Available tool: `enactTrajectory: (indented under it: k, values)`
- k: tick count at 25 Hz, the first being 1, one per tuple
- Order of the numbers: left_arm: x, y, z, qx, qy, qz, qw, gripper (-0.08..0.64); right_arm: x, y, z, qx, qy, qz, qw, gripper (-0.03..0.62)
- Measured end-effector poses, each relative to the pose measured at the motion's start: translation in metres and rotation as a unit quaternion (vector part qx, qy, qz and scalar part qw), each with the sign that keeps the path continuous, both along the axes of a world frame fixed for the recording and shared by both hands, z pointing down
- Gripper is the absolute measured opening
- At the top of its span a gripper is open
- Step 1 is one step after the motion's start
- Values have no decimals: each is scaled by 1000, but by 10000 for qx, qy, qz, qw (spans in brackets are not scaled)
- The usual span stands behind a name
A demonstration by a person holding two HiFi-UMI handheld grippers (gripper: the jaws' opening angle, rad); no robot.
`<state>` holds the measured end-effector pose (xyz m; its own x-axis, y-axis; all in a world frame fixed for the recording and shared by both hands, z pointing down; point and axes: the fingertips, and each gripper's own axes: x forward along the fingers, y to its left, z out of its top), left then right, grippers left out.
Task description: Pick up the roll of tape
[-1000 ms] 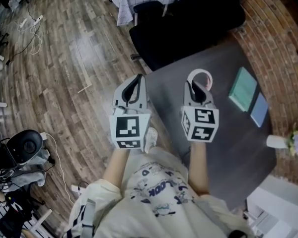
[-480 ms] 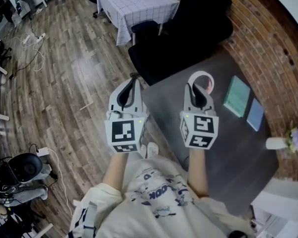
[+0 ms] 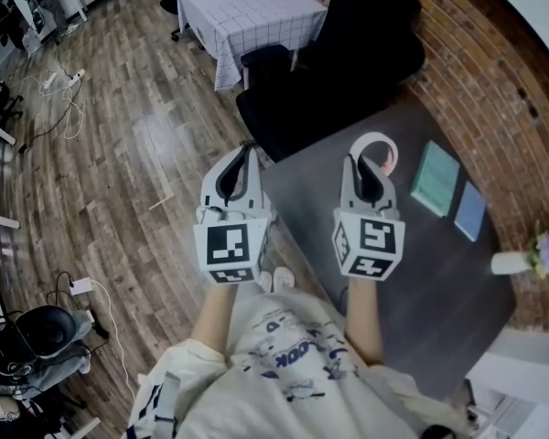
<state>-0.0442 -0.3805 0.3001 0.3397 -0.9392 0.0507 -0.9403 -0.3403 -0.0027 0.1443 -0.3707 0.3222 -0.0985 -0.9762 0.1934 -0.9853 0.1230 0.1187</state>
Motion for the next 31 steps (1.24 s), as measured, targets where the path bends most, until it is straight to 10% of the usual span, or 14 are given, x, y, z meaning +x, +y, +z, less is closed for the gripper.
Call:
enactTrajectory:
  k: [31]
  values:
    - [12,0,6,-79,-28,80,9999,3,11,-1,4,82,-134,55,9999,37]
